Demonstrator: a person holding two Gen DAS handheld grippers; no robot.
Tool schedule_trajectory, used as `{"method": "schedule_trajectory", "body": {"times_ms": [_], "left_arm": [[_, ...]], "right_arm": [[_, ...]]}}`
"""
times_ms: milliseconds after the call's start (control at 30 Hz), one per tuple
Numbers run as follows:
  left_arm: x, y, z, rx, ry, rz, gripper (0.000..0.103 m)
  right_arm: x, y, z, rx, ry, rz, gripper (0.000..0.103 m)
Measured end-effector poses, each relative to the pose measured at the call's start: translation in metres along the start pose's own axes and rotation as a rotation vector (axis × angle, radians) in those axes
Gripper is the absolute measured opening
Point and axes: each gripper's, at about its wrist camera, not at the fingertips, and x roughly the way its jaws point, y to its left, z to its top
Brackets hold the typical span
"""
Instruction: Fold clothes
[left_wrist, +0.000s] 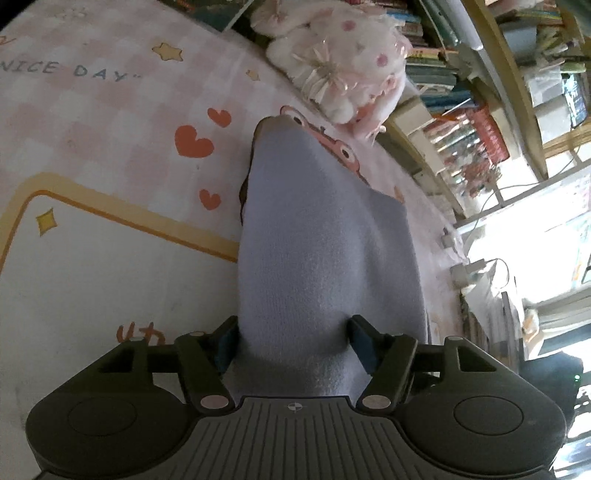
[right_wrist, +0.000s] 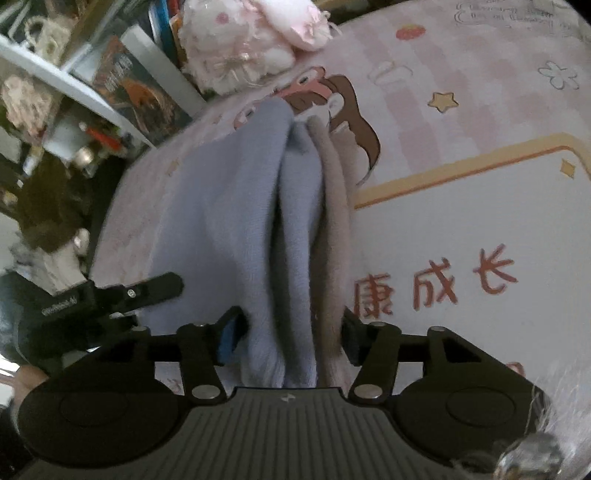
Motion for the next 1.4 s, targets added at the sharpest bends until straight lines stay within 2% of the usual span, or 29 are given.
{"method": "schedule_trajectory", "body": {"times_ms": [100,167,233,367,433,467,567,633,700,767,900,1000,1100,1400], "left_arm": [[-0.001,-0.005,-0.006,-0.006,-0.034,0.027,0.061],[-0.001,-0.012,-0.009,0.006,-0.050,0.069,0.058],[-0.002,-0.025,-0.013,0.061,-0.060,0.124,0.056],[-0.004,-0.043,-0.021,0.131,-0.081,0.194,0.054],[-0.004,-0.038,-0.022,0.101,-0.076,0.179,0.057],[-0.003,-0.032,-0.021,0.070,-0.073,0.166,0.062],[-0.003,-0.020,-0.019,-0.006,-0.073,0.131,0.066],[-0.001,-0.022,-0.020,0.004,-0.081,0.131,0.067],[0.001,-0.026,-0.021,0.022,-0.094,0.142,0.067],[0.002,-0.030,-0.022,0.022,-0.103,0.160,0.063],[-0.001,-0.043,-0.026,0.064,-0.128,0.200,0.054],[-0.006,-0.058,-0.034,0.131,-0.154,0.225,0.051],[-0.013,-0.064,-0.039,0.142,-0.181,0.224,0.050],[-0.031,-0.085,-0.048,0.167,-0.258,0.214,0.050]], "right_arm": [[0.001,-0.002,0.005,-0.005,0.014,0.024,0.054],[0.003,-0.001,0.007,-0.037,0.030,0.021,0.050],[0.004,0.006,0.008,-0.105,0.036,-0.008,0.040],[0.000,0.031,-0.001,-0.323,0.014,-0.087,0.032],[-0.002,0.037,-0.006,-0.397,0.012,-0.112,0.032],[-0.002,0.034,-0.005,-0.394,0.016,-0.106,0.032],[-0.002,0.013,0.004,-0.286,0.047,-0.048,0.040],[0.001,0.005,0.009,-0.235,0.066,-0.020,0.049],[0.002,0.000,0.012,-0.213,0.071,0.009,0.051],[0.004,0.001,0.014,-0.215,0.074,0.020,0.051],[0.003,0.008,0.014,-0.274,0.075,0.031,0.035],[-0.007,0.023,0.007,-0.425,0.035,0.011,0.029],[-0.016,0.031,0.001,-0.523,0.006,0.011,0.028],[-0.043,0.033,-0.007,-0.621,-0.082,0.055,0.028]]}}
